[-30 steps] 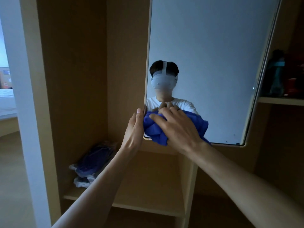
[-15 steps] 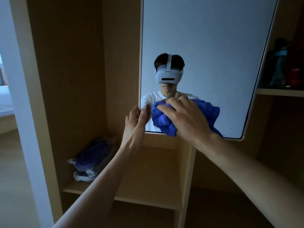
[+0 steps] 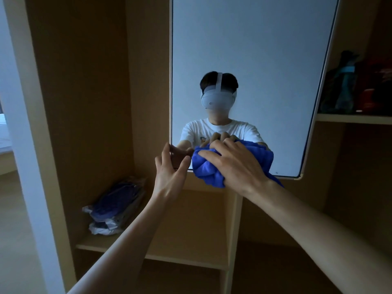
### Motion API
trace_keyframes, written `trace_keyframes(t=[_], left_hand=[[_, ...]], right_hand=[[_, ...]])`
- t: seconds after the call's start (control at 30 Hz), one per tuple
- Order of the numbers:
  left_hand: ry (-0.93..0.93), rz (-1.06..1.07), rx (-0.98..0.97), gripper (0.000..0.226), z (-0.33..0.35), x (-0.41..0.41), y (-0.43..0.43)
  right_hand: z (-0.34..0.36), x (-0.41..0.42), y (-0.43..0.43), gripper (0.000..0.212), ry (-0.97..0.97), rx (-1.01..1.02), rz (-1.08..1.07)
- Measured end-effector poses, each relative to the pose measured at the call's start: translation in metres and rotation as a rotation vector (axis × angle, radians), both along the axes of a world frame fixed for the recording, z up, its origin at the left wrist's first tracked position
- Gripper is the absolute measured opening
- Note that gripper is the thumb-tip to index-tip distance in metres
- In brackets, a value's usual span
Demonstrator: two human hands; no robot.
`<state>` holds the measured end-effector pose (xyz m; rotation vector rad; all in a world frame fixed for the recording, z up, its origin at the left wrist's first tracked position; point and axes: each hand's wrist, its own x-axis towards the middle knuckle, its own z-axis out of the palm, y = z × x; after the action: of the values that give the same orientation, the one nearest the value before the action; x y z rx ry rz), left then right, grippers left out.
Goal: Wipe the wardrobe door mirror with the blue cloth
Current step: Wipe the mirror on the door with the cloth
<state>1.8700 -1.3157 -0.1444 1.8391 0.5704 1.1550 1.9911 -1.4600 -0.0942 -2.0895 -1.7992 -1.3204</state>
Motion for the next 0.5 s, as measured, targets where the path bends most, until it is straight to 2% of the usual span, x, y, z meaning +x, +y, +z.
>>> trace_keyframes(t=[0.27,0.5], left_hand=[[0.039,-0.015,-0.018,0.085,-0.002,0.005,-0.005],[0.036,0.013,-0.029,0.081,-0.003,0.007,-0.004]], right_hand=[[0.050,0.019,-0.025,0.053,0.002,0.150,-0.017],[0.035,0.023,-0.024,0.043,-0.067,0.124,-0.025]])
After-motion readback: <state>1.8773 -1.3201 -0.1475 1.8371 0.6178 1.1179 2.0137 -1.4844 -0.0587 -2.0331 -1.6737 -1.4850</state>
